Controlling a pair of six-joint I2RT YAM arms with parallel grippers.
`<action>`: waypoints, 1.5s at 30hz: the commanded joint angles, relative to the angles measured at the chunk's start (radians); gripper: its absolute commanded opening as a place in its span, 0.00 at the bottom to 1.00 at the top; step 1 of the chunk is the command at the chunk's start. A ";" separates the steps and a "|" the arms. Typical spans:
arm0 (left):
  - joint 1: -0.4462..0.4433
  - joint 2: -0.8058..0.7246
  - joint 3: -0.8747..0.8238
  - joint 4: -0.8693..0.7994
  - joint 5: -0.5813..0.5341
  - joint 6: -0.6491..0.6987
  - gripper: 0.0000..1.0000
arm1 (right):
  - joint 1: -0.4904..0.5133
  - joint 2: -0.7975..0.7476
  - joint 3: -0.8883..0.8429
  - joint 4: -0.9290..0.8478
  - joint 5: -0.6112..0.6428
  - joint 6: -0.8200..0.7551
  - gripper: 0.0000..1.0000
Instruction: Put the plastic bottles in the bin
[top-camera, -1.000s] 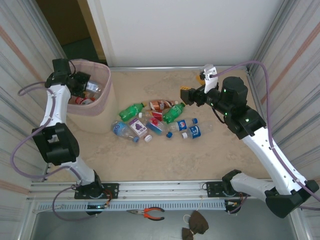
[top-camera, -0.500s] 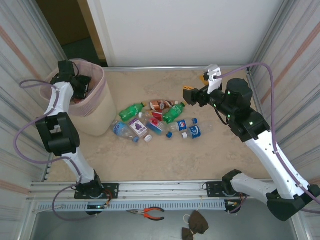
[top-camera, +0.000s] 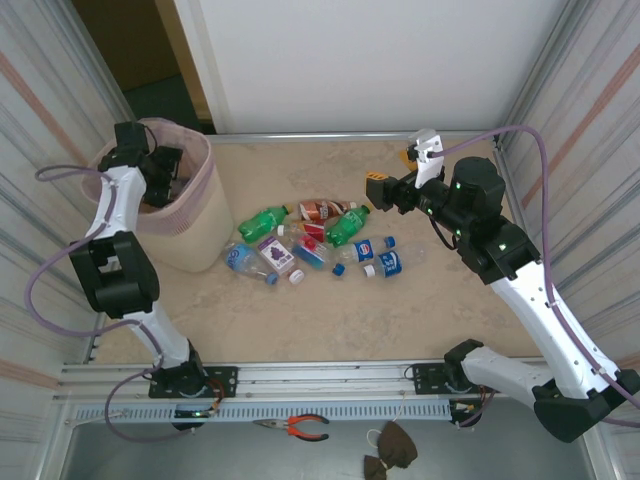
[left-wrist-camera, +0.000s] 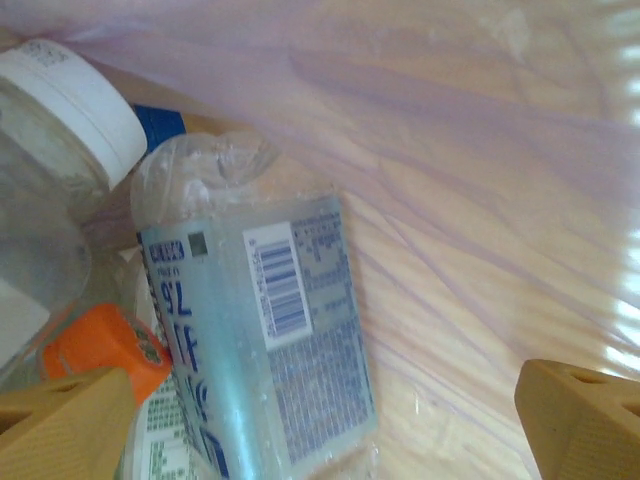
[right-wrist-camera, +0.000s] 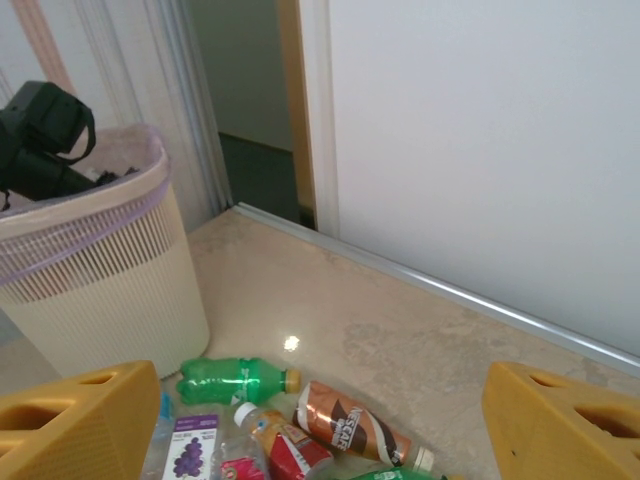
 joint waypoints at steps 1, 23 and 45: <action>0.000 -0.075 0.000 -0.020 0.016 -0.033 0.98 | 0.008 -0.015 0.013 -0.013 0.017 0.013 0.83; -0.002 -0.321 0.021 0.020 0.058 0.028 0.94 | -0.028 0.060 0.040 -0.184 0.049 0.092 0.83; -0.003 -0.622 -0.278 0.281 0.445 0.502 0.92 | -0.142 0.253 -0.139 -0.513 0.123 0.969 0.86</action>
